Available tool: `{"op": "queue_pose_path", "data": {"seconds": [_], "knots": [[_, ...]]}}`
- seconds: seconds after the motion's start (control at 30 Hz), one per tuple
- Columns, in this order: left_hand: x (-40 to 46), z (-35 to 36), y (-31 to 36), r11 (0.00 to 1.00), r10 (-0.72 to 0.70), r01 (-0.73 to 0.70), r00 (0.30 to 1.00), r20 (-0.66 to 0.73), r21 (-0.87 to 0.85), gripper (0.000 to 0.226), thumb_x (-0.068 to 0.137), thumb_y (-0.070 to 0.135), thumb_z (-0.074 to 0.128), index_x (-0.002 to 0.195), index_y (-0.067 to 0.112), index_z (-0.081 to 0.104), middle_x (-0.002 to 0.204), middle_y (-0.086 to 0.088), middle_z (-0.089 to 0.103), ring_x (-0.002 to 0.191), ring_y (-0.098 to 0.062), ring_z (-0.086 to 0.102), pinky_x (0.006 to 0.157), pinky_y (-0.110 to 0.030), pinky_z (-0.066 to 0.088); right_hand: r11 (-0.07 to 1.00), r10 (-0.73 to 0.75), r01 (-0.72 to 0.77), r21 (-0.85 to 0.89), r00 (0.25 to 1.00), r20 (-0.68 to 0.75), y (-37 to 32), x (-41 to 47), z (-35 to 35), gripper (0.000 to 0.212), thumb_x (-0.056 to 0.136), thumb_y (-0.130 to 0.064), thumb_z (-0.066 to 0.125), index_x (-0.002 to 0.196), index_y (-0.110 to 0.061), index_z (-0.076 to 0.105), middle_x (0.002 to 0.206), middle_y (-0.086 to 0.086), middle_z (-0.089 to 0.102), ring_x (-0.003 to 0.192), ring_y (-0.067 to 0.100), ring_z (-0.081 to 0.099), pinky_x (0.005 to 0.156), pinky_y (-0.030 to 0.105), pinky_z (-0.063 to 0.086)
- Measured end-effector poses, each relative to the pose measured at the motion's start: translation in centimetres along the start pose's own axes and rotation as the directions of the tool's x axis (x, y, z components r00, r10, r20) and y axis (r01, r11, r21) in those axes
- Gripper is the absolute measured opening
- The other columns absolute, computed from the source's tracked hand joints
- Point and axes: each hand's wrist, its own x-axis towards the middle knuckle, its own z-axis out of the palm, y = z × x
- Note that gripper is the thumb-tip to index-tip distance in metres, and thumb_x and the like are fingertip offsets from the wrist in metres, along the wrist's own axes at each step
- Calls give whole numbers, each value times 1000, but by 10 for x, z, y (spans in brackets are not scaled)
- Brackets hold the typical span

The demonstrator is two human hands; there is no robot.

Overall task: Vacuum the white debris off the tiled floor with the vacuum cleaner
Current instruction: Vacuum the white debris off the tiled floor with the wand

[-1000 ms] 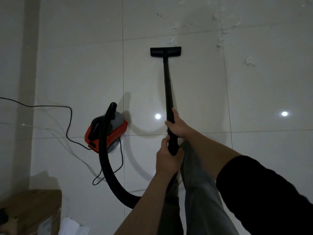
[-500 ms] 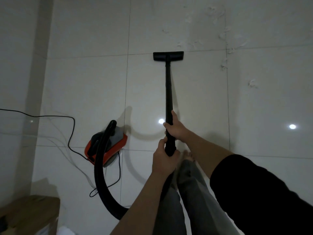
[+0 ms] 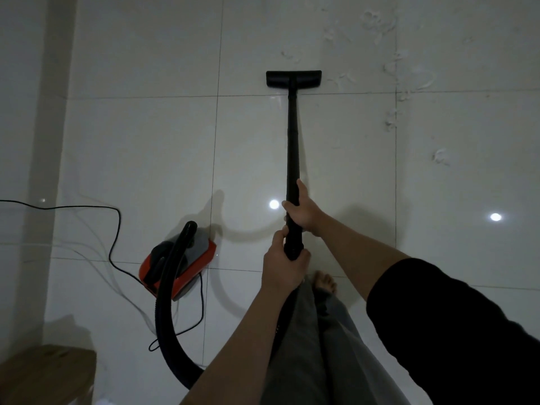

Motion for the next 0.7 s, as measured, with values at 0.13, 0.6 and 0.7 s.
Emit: {"op": "queue_pose_path", "data": {"seconds": [0.13,0.6,0.7], "knots": [[28,-9,19,1000,-7,7,1000,11,5,43,85,18,62,125,20,46,84,5,62,65,-14,63,57,-21,50,1000,-9,9,9,1000,-27,-25,21,-4,81,101,-15,48,155,-28,-10,76,9,58,62,18,59,55,28,51],[109,-27,86,999,-38,39,999,29,-23,50,86,21,63,132,19,42,105,-5,65,92,-28,66,72,-31,53,998,-49,52,47,997,-62,-96,91,-35,80,99,-12,48,156,-26,-7,78,9,57,64,19,59,63,33,54],[122,-27,102,997,-58,60,998,38,-47,51,85,22,63,131,21,42,105,-8,66,88,-29,67,73,-35,54,999,-51,52,16,998,-48,-112,99,-45,81,99,-11,48,155,-25,-8,78,9,57,63,18,59,60,30,53]]}}
